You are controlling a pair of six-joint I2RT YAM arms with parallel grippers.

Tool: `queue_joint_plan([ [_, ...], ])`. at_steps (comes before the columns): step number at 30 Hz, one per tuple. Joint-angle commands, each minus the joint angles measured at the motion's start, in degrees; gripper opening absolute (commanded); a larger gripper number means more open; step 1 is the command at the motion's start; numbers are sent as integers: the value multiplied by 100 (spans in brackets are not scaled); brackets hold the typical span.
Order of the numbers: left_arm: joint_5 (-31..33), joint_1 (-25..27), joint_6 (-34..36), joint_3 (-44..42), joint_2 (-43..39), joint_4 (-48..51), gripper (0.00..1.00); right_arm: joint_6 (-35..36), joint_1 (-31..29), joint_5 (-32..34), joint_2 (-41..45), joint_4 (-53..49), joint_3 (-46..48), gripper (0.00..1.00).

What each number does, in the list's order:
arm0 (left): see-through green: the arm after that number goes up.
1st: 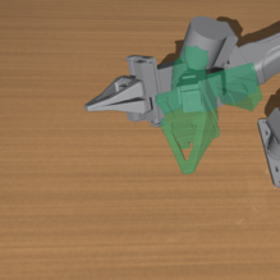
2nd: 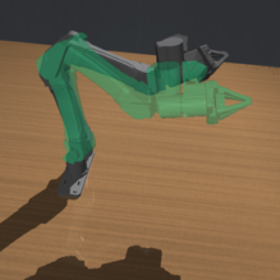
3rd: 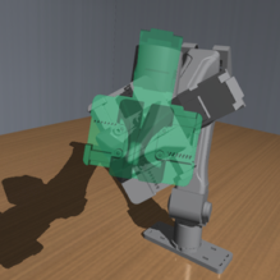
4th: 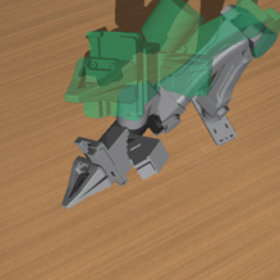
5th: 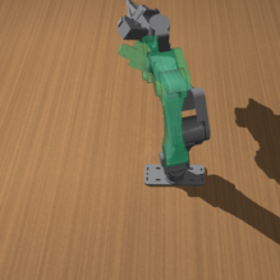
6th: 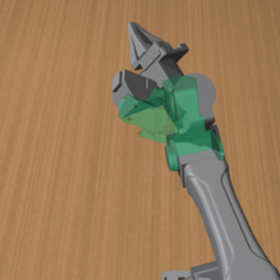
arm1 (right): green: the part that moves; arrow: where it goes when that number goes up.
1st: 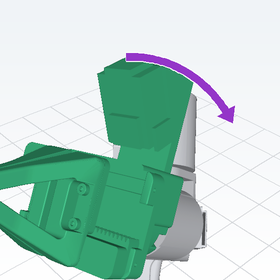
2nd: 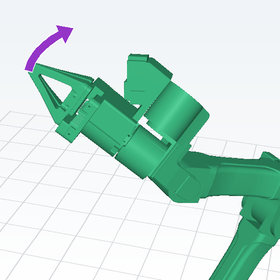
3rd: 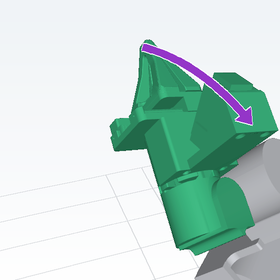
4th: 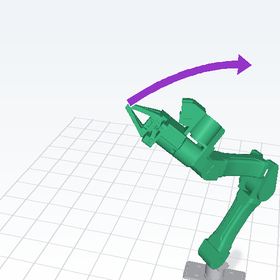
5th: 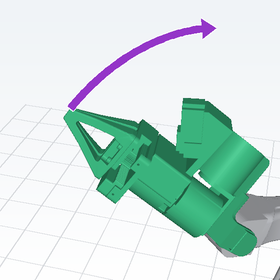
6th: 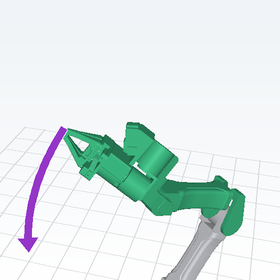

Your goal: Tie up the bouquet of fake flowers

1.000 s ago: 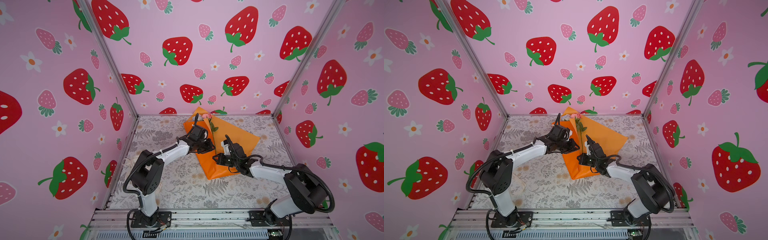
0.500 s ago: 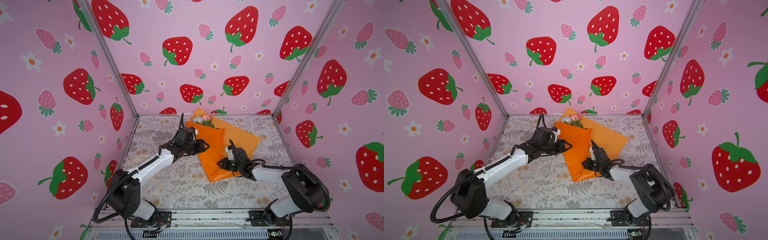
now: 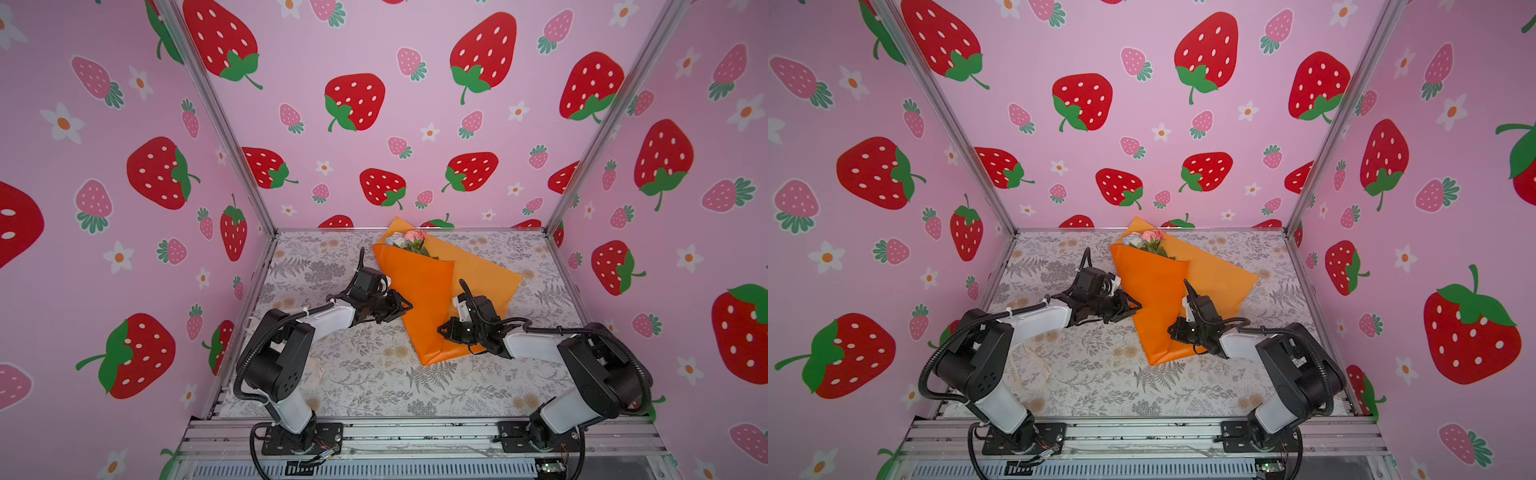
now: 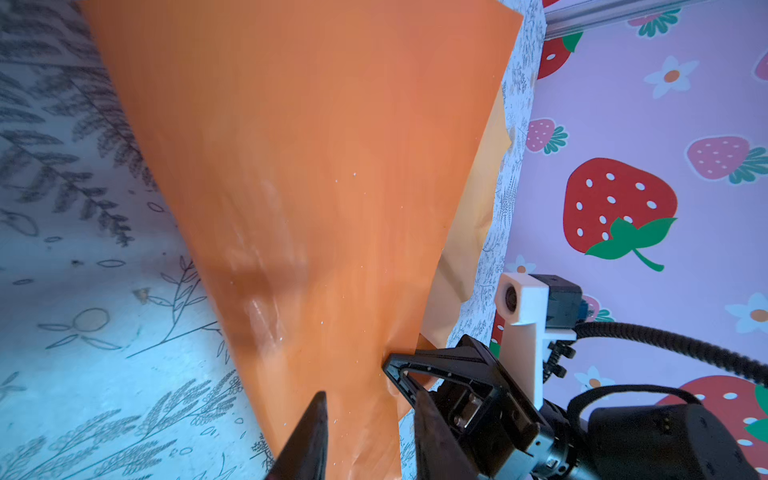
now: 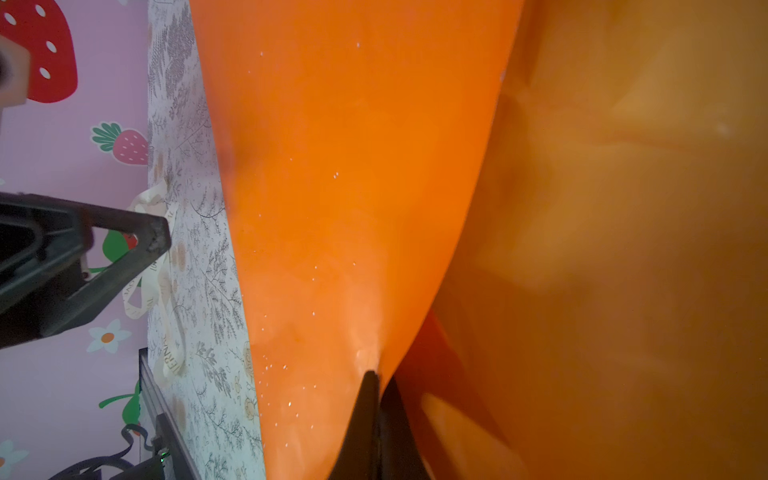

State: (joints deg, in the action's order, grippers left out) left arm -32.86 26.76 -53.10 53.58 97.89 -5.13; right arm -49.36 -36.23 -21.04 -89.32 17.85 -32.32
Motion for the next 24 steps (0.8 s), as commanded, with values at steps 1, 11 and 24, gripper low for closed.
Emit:
queue_joint_plan([
  [1,-210,23,-213,5,162,-529,36,122,19,98,-54,-240,-74,6],
  [11,-72,-48,192,442,907,-453,37,313,28,518,15,-684,-173,1],
  [24,-81,-546,94,842,1689,-815,37,443,71,453,-13,-879,-63,0],
])
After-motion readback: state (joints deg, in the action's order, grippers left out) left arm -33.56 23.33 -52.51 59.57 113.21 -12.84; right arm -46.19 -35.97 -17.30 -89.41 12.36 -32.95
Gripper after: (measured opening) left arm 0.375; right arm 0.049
